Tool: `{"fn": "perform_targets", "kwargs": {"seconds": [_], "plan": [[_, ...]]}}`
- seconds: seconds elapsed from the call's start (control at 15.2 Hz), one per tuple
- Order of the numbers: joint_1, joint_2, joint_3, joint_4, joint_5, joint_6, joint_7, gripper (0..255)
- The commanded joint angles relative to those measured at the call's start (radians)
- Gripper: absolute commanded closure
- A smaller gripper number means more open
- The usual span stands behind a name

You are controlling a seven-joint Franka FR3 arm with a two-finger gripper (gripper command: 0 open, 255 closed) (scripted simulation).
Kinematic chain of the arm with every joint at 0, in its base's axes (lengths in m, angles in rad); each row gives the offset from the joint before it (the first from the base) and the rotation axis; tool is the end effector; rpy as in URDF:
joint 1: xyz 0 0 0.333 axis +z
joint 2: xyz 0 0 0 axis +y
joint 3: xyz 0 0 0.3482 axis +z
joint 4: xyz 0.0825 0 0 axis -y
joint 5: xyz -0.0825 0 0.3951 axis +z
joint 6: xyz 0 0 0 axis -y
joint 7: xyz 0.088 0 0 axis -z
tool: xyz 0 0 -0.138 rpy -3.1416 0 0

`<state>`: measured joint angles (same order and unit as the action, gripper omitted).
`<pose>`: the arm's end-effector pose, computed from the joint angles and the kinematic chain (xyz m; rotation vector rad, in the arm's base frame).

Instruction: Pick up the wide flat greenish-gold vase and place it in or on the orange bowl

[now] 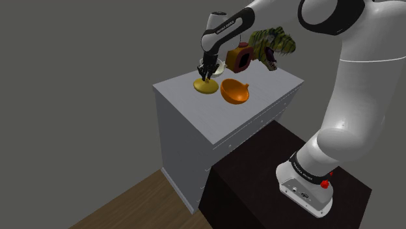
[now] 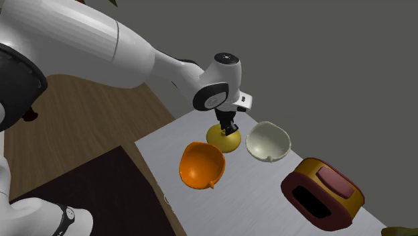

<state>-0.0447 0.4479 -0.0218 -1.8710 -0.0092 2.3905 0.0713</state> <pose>0.6671 -0.0438 0.2715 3.1174 -0.2011 0.1121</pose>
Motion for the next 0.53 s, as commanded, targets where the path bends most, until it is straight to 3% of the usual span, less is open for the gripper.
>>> {"fn": "perform_targets", "kwargs": {"seconds": [0.0,0.46], "plan": [[0.000,0.000,0.000,0.000,0.000,0.000,0.000,255],[0.000,-0.055,0.000,0.019,-0.001,-0.075,-0.001,255]]}}
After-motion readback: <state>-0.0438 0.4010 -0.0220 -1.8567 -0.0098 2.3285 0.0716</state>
